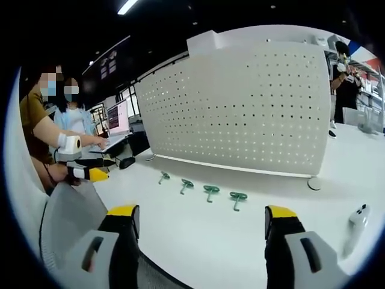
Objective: Insert the hook assembly into the mounting plate slot until the hook locks in place.
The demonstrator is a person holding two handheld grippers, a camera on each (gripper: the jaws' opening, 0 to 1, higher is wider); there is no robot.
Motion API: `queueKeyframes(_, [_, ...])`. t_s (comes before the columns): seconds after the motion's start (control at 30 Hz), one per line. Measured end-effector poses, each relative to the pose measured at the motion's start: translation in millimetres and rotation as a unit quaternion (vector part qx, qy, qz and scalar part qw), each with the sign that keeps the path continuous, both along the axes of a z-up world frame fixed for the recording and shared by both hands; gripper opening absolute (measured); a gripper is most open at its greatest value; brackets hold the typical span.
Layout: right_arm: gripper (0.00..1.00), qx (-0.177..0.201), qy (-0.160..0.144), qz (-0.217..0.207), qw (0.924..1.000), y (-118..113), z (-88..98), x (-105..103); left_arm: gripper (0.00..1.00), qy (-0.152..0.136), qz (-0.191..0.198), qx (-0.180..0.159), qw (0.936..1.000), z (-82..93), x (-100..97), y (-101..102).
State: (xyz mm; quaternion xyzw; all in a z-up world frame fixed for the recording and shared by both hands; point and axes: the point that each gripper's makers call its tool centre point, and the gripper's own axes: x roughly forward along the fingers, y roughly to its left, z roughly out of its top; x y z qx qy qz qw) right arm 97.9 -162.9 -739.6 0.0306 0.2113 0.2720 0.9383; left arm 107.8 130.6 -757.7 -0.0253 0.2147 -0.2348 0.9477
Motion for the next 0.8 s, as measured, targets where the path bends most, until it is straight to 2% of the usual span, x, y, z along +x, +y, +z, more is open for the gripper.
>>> queueKeyframes(0.8, [0.83,0.0,0.004,0.0,1.0,-1.4,-3.9,-3.0,0.94,0.0,-0.005,0.005,1.0,0.0,-0.6,-1.3])
